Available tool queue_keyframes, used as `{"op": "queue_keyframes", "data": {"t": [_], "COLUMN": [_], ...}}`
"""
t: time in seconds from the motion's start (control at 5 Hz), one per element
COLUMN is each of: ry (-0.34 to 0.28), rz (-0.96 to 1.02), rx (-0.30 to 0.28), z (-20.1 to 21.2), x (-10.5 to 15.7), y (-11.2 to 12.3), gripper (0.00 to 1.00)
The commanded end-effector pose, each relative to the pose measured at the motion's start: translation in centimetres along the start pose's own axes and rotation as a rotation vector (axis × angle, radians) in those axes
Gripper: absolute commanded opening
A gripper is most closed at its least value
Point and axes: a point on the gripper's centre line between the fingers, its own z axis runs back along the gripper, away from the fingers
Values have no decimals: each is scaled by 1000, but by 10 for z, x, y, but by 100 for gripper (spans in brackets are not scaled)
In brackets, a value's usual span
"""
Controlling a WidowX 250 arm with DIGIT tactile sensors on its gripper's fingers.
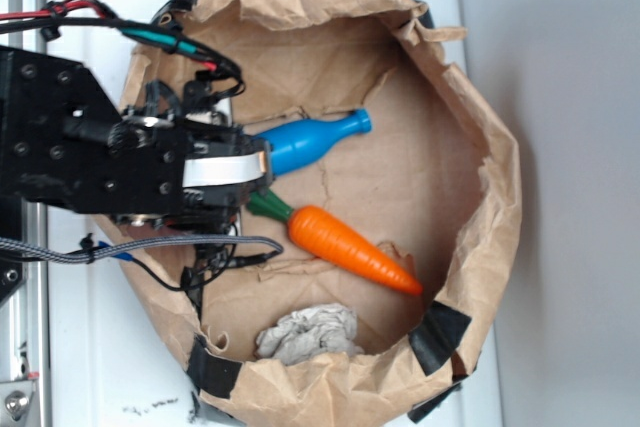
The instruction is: Grab the blue bottle.
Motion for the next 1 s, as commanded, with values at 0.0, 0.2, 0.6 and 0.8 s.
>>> {"op": "queue_keyframes", "data": {"t": [0.0,0.2,0.6,0.8], "ry": [-9,4,19,-1], "rz": [13,31,40,36], "rx": [-53,-80,-61,-37], "z": [61,100,125,126], "x": [16,26,66,71], "y": [5,11,19,20], "gripper": [0,0,0,0]}}
